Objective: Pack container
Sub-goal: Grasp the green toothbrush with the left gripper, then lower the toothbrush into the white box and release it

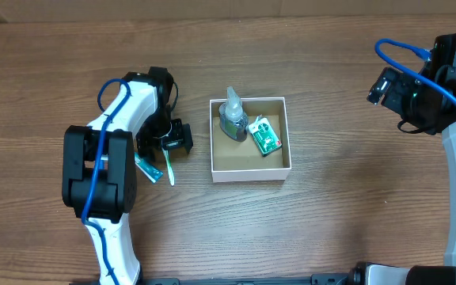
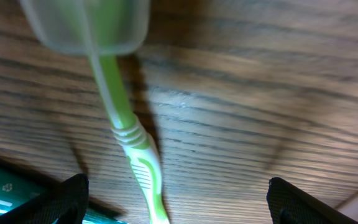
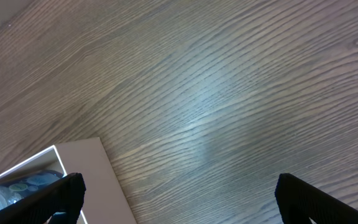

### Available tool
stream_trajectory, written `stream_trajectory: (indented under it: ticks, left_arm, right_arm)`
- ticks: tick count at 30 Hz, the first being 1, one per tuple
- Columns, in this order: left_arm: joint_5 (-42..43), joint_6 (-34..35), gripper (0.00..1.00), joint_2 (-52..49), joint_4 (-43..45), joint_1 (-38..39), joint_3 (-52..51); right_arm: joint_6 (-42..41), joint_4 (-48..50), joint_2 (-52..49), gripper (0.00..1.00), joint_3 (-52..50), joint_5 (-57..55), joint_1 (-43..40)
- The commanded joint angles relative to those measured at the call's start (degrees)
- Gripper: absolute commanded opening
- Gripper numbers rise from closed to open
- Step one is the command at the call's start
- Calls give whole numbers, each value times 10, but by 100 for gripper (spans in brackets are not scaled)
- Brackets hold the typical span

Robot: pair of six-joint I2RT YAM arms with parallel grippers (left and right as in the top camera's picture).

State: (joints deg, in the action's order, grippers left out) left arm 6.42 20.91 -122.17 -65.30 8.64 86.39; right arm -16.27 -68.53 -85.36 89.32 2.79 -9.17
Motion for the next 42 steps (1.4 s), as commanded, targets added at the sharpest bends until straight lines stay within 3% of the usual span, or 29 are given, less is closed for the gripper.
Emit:
stream_trajectory:
  ticks: [1,4,7,9,13,20,25,27,32,35,42]
  left_arm:
    - [-24,-1,91,-3,14,4,-19]
    - [-24,-1,89,-3,22,4,-19]
    - [-24,-1,81,-3,30,4,-19]
    - [-25,-1,64,-3,38,4,-19]
    - [-26,-1,41,-3,57,4,-19]
    - [-39,-1,21,-3,62,4,-19]
    - [-56,-1,14,-3,62,4,-19]
    - [-60,-1,5,-3,63,4,-19]
    - [-71,-2,4,14,22,5,28]
    - [-84,-21,4,78,1,19,81]
    - [-102,-220,4,243,47,144,114]
  right_arm:
    - [2,3,4,100,-2,3,1]
    - [2,2,4,100,-2,3,1]
    - [2,2,4,100,-2,3,1]
    - [2,2,4,100,-2,3,1]
    - [2,2,4,100,-2,3,1]
    - [2,2,4,100,-2,3,1]
    - [2,2,4,100,-2,3,1]
    - [2,2,4,100,-2,3,1]
    - [2,2,4,100,-2,3,1]
    - [2,2,4,100,-1,3,1]
    - [-29,3,4,100,-2,3,-10]
